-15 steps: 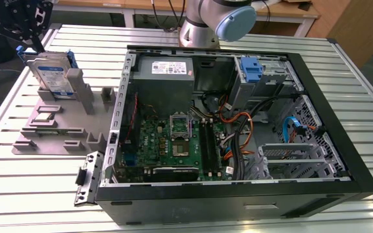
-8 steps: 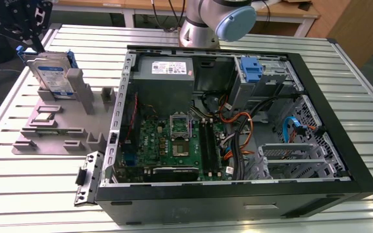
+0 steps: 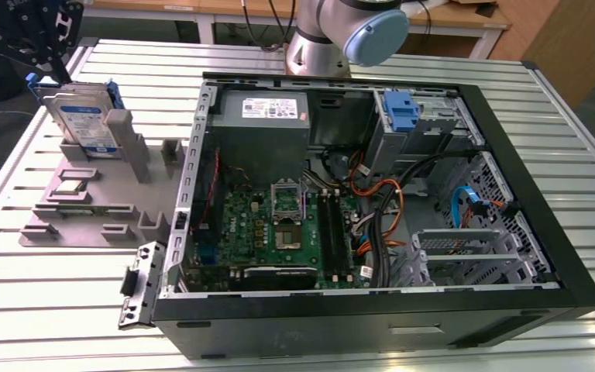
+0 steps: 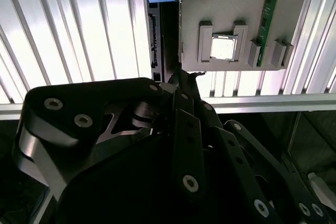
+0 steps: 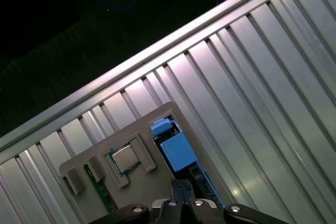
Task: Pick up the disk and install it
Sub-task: 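Pick up the disk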
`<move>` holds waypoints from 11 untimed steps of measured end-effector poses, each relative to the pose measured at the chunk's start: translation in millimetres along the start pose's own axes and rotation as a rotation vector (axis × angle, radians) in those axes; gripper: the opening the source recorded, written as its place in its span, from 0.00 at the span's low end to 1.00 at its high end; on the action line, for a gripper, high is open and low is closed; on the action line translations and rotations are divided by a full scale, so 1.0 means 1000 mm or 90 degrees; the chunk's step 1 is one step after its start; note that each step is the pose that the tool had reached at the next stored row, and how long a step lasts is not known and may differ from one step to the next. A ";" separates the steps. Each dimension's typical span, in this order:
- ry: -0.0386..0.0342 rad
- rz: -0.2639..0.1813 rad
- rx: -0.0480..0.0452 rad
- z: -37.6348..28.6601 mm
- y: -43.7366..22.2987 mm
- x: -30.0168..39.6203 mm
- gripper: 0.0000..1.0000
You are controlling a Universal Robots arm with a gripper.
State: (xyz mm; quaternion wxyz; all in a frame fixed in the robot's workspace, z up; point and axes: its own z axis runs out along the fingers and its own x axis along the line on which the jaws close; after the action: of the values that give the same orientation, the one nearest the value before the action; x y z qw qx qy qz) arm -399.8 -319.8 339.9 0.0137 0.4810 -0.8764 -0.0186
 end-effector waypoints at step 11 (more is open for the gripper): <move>0.0007 -0.014 0.0001 0.0000 0.0000 0.0000 0.11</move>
State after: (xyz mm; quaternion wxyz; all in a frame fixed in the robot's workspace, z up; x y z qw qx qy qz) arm -399.8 -319.8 339.9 0.0139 0.4905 -0.8712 -0.0184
